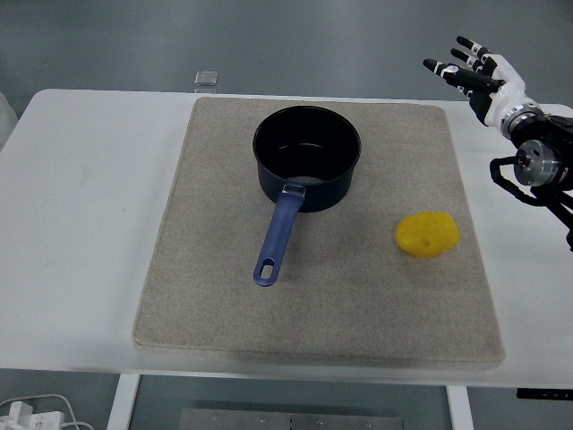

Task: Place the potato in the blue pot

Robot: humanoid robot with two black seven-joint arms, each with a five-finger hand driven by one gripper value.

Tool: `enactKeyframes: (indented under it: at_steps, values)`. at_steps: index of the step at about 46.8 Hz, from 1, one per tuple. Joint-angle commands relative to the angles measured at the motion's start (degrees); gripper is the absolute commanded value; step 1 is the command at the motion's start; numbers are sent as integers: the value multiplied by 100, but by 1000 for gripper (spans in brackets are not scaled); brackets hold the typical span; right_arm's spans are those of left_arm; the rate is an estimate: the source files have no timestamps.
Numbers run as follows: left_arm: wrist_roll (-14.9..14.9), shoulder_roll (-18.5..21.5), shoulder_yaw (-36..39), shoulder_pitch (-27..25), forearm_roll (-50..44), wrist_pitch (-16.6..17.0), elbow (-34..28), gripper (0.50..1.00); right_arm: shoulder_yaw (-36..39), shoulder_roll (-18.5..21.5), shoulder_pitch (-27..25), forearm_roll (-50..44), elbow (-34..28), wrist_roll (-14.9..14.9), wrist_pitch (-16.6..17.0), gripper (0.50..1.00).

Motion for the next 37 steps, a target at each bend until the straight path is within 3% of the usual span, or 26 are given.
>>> enactKeyframes:
  at_steps: [1, 18, 25, 31, 37]
  values:
    - [2, 0, 0, 0, -5, 0, 0, 1000, -3, -346, -122, -292, 517, 129, -18, 946]
    - [2, 0, 0, 0, -5, 0, 0, 1000, -46, -2297, -825, -2515, 2750, 217, -9, 946]
    - [2, 0, 0, 0, 4, 0, 0, 1000, -292, -3062, -948, -3622, 3444, 472, 0, 946]
    - [2, 0, 0, 0, 4, 0, 0, 1000, -609, -3502, -948, -4317, 3875, 744, 61, 946]
    - [-7, 0, 0, 0, 4, 0, 0, 1000, -986, -3652, -948, -5020, 4244, 973, 149, 946]
